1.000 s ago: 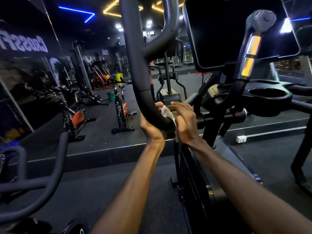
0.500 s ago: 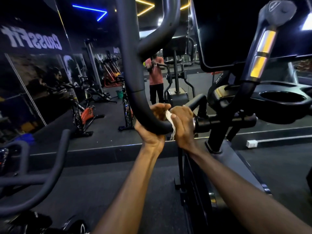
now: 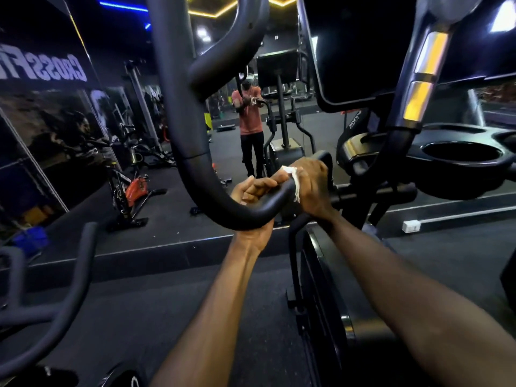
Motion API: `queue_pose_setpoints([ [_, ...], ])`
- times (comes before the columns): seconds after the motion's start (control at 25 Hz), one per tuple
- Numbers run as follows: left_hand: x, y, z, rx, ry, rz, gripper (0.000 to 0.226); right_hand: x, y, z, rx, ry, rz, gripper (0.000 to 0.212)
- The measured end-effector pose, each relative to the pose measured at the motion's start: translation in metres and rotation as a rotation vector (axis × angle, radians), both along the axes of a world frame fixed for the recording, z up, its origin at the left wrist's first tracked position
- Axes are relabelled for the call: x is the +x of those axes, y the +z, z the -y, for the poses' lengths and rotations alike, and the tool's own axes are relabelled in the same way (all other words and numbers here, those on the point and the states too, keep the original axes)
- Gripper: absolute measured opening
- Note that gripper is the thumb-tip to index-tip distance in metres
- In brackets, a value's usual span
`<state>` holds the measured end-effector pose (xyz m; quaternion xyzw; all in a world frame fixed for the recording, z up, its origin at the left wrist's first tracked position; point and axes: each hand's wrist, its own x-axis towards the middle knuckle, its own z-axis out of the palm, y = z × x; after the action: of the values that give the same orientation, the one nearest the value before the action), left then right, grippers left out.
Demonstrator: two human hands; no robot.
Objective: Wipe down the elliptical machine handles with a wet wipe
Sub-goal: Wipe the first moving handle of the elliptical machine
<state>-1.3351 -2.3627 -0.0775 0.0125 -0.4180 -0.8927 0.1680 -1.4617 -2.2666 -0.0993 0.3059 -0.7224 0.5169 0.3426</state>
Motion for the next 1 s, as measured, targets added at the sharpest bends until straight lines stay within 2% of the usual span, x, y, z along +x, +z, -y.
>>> queue_pose_setpoints([
  [0.12,-0.013,0.001,0.003,-0.061,-0.063,-0.050,0.022,0.009,-0.014,0.002,0.023,-0.060,-0.005,0.038],
  [0.24,-0.035,0.005,0.003,-0.097,-0.139,-0.022,0.019,0.002,-0.023,0.003,0.072,-0.099,-0.049,0.045],
  [0.36,-0.051,0.013,0.003,-0.451,-0.218,0.032,0.036,-0.034,-0.015,0.000,0.036,-0.177,0.170,0.044],
  [0.44,-0.071,0.010,0.009,-0.510,-0.223,0.082,0.036,-0.041,-0.024,0.005,0.012,-0.150,0.178,0.032],
  [0.56,-0.088,0.024,0.015,-0.747,-0.130,0.193,0.045,-0.053,-0.039,0.003,0.068,-0.108,0.064,0.027],
  [0.64,-0.096,0.030,0.016,-0.898,-0.128,0.223,0.040,-0.075,-0.032,0.000,0.081,-0.143,0.222,0.035],
  [0.72,-0.097,0.037,0.010,-1.013,-0.136,0.224,0.039,-0.092,-0.027,0.001,-0.030,-0.160,0.404,0.037],
  [0.8,-0.099,0.043,0.006,-1.101,-0.132,0.234,0.038,-0.103,-0.039,0.008,-0.167,-0.068,0.404,0.032],
  [0.88,-0.105,0.045,0.004,-1.109,-0.132,0.276,0.037,-0.090,-0.031,0.009,-0.260,0.007,0.435,0.034],
  [1.0,-0.103,0.049,-0.005,-1.091,-0.129,0.325,0.037,-0.099,-0.023,0.003,-0.451,-0.002,0.675,0.049],
])
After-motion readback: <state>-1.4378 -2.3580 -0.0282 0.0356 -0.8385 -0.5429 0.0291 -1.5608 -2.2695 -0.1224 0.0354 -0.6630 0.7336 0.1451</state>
